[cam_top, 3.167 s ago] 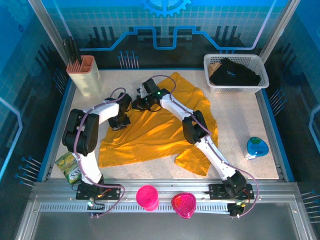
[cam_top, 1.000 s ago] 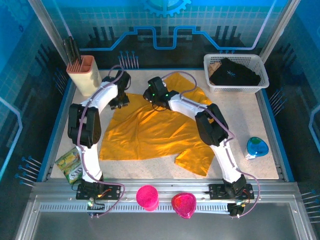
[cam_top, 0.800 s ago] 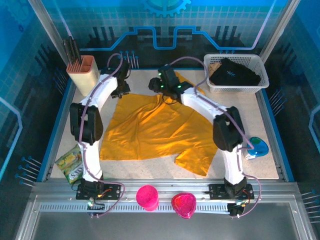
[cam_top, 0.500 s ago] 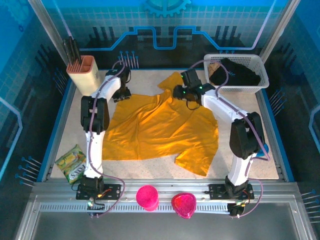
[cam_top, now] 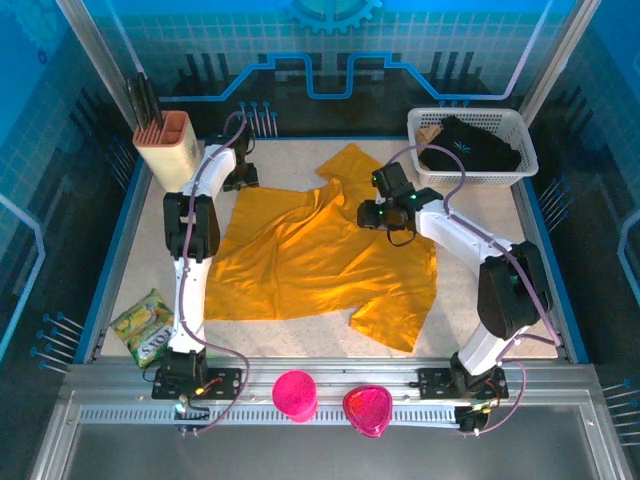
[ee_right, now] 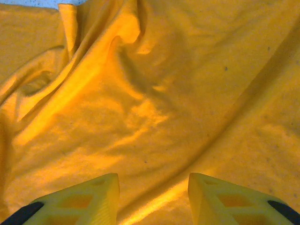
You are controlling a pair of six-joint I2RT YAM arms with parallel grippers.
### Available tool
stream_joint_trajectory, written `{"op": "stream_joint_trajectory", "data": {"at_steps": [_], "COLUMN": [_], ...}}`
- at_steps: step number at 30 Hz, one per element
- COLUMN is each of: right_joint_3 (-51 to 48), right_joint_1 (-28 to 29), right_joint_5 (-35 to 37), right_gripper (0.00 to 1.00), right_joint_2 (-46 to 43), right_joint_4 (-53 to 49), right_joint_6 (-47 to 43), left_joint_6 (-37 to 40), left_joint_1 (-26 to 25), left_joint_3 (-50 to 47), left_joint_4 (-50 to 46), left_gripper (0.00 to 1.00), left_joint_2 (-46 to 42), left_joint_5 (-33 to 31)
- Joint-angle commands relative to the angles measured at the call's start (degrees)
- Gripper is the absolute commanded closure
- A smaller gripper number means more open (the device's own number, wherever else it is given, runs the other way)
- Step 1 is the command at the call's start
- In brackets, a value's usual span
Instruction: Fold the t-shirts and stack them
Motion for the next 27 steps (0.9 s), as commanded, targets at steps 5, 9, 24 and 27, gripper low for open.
{"op": "stream_joint_trajectory", "data": {"at_steps": [5, 9, 24, 27], "right_joint_3": [-2.88, -3.48, -8.79, -9.2], "right_joint_1": [0.25, -0.01, -3.24, -4.16], "right_joint_5": [0.63, 0.77, -1.57, -2.1], "right_gripper": [0.56, 0.57, 0.57, 0.57], "right_joint_2": [-4.14, -5.16, -10.33, -9.09], "right_joint_4": [-1.53, -2.56, -1.15, -0.2], "right_joint_6": [-0.22, -0.13, 0.13, 0.63], "left_joint_6": [3.98, 4.22, -0.72, 0.5], "left_joint_1": [0.5, 0.54, 5.68, 5.73], "left_joint_3": [2.31, 4.6, 9.39, 9.37], "left_joint_4": [-3.07, -4.8, -5.35, -3.03], "left_gripper": [0.51, 0.67, 1.0, 1.0], "left_joint_2": [3.13, 5.38, 5.87, 4.27], "left_joint_5": [2.43, 0.14, -9.1, -10.02]}}
